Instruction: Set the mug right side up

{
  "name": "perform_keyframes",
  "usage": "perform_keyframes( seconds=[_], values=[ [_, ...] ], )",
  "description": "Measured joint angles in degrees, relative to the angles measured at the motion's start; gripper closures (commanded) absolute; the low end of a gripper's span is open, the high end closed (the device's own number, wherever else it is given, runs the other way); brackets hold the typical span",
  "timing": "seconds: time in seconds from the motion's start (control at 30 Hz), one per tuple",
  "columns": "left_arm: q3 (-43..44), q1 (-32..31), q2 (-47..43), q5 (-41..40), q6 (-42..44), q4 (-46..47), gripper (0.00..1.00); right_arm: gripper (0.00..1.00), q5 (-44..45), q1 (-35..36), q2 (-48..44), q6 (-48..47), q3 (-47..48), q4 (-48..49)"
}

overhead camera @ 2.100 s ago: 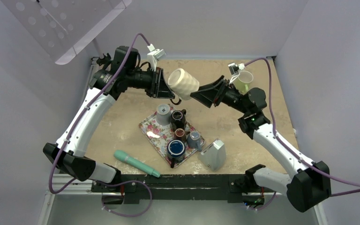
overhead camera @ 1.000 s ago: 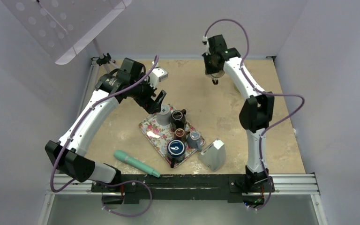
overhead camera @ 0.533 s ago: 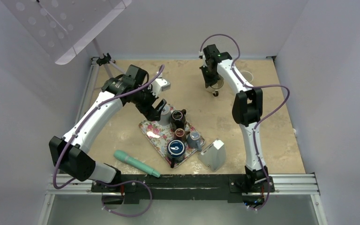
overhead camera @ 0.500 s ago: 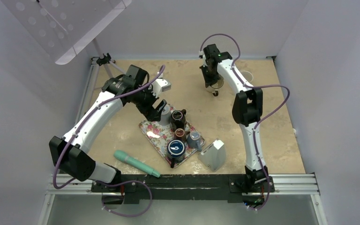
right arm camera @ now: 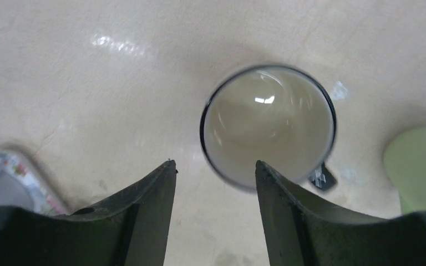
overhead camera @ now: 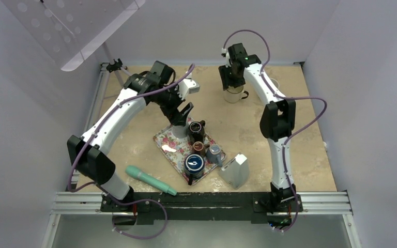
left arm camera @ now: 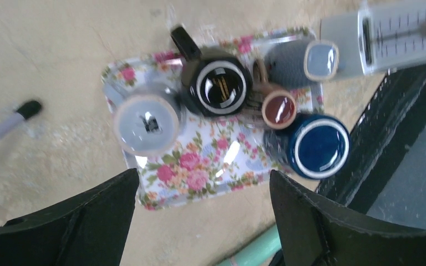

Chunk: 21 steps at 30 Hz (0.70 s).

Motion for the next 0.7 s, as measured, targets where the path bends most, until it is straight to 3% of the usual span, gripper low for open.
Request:
perform_keyframes(
  seconds=[0.23, 0.43, 0.7],
  values=[
    [16.74, -4.15, 14.12, -2.21, -5.49, -0.28, 0.17, 0.39, 1.11, -0.42, -20.52, 2.27, -11.45, 5.4],
    [35.21, -8.09, 32.54, -5.46, -7.41, -4.37, 0.21, 0.39, 3.52, -2.89, -35.95, 3.37, -22.58, 11.37],
    [42.1, -9.35, 45.05, -11.32, -6.91, -8.28, 0.34, 0.4, 4.9, -4.76, -39.01, 3.37, -35.65, 12.63]
  ],
)
